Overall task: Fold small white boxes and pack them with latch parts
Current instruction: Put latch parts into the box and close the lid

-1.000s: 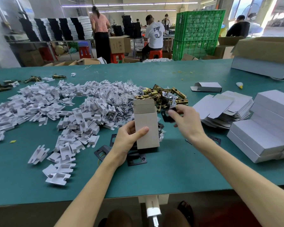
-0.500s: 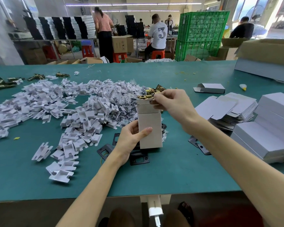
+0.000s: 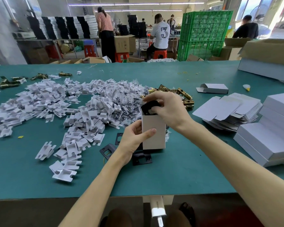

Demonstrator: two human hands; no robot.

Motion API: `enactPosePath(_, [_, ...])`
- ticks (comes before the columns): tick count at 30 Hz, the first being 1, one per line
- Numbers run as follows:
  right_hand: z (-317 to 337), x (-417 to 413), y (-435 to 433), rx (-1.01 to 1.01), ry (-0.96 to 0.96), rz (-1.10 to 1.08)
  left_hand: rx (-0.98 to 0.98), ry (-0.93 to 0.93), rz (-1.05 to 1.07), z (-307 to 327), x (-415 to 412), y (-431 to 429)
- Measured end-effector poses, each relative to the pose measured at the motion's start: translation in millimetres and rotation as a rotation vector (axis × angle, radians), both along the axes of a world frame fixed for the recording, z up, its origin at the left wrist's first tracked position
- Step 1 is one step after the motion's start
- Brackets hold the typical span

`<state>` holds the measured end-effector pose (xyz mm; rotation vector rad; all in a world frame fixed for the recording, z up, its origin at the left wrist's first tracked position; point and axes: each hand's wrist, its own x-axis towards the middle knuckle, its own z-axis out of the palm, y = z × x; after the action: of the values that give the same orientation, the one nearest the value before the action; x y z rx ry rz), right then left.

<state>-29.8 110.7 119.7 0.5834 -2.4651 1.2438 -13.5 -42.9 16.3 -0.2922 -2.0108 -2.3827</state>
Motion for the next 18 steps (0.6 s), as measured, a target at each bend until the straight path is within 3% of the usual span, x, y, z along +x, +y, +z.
enactPosePath(9, [5, -2, 0, -0.012, -0.002, 0.008, 0.001, 0.0, -0.003, 1, 0, 1])
enactPosePath(15, [9, 1, 2, 0.266, 0.027, 0.084, 0.005, 0.006, -0.012, 2, 1, 0])
enactPosePath(18, [7, 1, 3, 0.301, 0.033, 0.092, 0.003, 0.005, -0.014, 2, 1, 0])
